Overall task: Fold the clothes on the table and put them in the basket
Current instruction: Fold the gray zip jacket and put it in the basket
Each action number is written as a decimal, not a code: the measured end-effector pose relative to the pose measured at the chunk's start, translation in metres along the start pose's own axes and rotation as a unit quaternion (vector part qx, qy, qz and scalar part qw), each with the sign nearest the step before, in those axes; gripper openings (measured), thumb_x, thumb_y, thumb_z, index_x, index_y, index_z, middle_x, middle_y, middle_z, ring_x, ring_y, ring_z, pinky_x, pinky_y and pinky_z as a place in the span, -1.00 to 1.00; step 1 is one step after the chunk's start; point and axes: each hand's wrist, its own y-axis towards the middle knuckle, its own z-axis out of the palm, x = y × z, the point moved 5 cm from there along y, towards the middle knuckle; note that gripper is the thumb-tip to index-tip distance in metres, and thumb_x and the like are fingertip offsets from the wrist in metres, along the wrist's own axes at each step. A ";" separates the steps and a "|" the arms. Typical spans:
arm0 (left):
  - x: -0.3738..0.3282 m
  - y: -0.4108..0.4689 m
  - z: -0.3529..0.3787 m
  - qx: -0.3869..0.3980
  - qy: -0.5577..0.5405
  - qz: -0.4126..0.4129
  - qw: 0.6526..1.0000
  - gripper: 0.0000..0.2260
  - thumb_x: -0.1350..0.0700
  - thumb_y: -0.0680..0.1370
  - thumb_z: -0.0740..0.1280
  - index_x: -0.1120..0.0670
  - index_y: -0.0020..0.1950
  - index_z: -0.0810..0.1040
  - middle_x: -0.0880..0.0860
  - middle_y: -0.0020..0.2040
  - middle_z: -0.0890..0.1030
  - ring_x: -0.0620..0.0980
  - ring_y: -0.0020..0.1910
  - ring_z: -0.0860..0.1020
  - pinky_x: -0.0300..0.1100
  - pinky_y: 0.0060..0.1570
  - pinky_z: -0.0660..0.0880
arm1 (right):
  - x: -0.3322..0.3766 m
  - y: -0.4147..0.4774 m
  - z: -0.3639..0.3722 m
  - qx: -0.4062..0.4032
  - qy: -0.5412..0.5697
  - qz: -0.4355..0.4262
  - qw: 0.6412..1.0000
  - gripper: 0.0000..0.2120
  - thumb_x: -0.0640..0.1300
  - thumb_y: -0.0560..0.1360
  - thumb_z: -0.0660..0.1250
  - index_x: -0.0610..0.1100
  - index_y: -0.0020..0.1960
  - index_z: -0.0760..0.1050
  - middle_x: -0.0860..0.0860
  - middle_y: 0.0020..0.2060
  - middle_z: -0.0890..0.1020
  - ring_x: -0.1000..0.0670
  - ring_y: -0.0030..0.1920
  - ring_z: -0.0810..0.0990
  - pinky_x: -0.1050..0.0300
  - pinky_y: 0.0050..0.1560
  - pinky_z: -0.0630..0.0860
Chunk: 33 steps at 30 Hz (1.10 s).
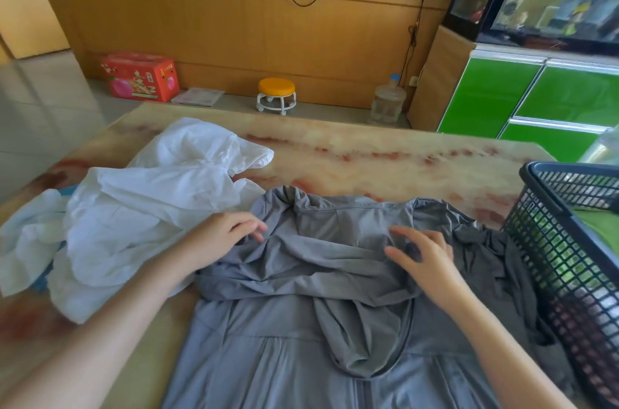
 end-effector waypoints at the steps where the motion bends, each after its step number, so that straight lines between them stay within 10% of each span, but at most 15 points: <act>1: 0.008 -0.003 -0.004 0.016 0.029 -0.005 0.999 -0.80 0.09 0.62 0.21 -0.11 0.04 0.62 -0.18 -0.07 0.67 -0.23 0.03 0.57 -0.17 0.21 0.42 | 0.004 0.006 0.009 0.027 -0.040 -0.025 0.999 -0.66 0.09 0.50 0.34 0.13 0.26 0.47 0.16 0.07 0.46 0.01 0.30 0.22 0.15 0.20 0.08; 6: 0.014 -0.003 -0.012 0.030 0.198 0.019 0.980 -0.79 0.07 0.62 0.21 -0.23 0.05 0.56 -0.29 0.04 0.56 -0.35 0.17 0.40 -0.18 0.42 -0.20 | 0.013 0.011 0.020 0.029 -0.066 -0.060 0.996 -0.64 0.31 0.38 0.31 0.17 0.09 0.54 0.18 0.03 0.46 0.05 0.16 0.22 0.21 0.07 0.01; 11: 0.009 -0.002 -0.020 -0.013 0.173 0.075 0.982 -0.64 0.34 0.56 0.22 -0.09 0.11 0.62 -0.19 0.12 0.56 -0.13 0.18 0.47 -0.31 0.27 0.18 | 0.063 0.005 0.049 0.057 -0.061 -0.166 0.983 -0.26 0.61 0.21 0.03 0.22 0.19 0.49 0.24 0.07 0.40 0.09 0.13 0.19 0.19 0.09 0.02; 18: 0.022 -0.004 -0.020 0.036 0.210 0.062 0.975 -0.31 0.52 0.39 0.04 -0.28 0.01 0.53 -0.28 0.21 0.47 -0.24 0.43 0.20 -0.25 0.41 -0.25 | 0.105 0.026 0.086 0.088 0.045 -0.141 0.985 -0.87 0.06 0.44 0.42 0.05 -0.04 0.58 0.20 -0.17 0.54 0.09 0.00 0.41 0.17 0.11 0.21; 21: 0.031 -0.009 -0.029 0.015 0.221 0.046 0.974 -0.49 0.39 0.45 0.17 -0.20 0.13 0.53 -0.08 0.38 0.39 -0.25 0.44 0.18 -0.22 0.42 -0.29 | 0.099 0.033 0.065 0.018 0.226 -0.082 0.970 -0.89 -0.12 0.52 0.35 -0.02 -0.18 0.56 0.04 -0.27 0.65 0.08 -0.19 0.60 0.18 -0.10 0.48; 27: 0.027 0.009 -0.041 -0.068 0.108 0.051 0.991 -0.80 0.07 0.49 0.41 -0.24 -0.22 0.52 -0.22 -0.13 0.58 -0.06 0.06 0.48 -0.14 0.25 0.26 | 0.081 0.046 0.027 -0.036 0.259 -0.025 0.965 -0.85 -0.11 0.57 0.29 -0.16 -0.06 0.60 0.01 -0.23 0.68 0.11 -0.22 0.64 0.24 -0.23 0.55; 33: 0.015 0.045 -0.055 -0.153 -0.046 0.021 0.987 -0.89 0.14 0.59 0.26 0.02 -0.09 0.55 -0.12 -0.11 0.59 -0.12 -0.03 0.54 -0.37 -0.06 0.37 | 0.057 0.058 0.022 -0.044 0.121 -0.009 0.992 -0.82 -0.04 0.57 0.29 -0.08 -0.11 0.61 0.06 -0.26 0.67 0.07 -0.21 0.60 0.10 -0.23 0.50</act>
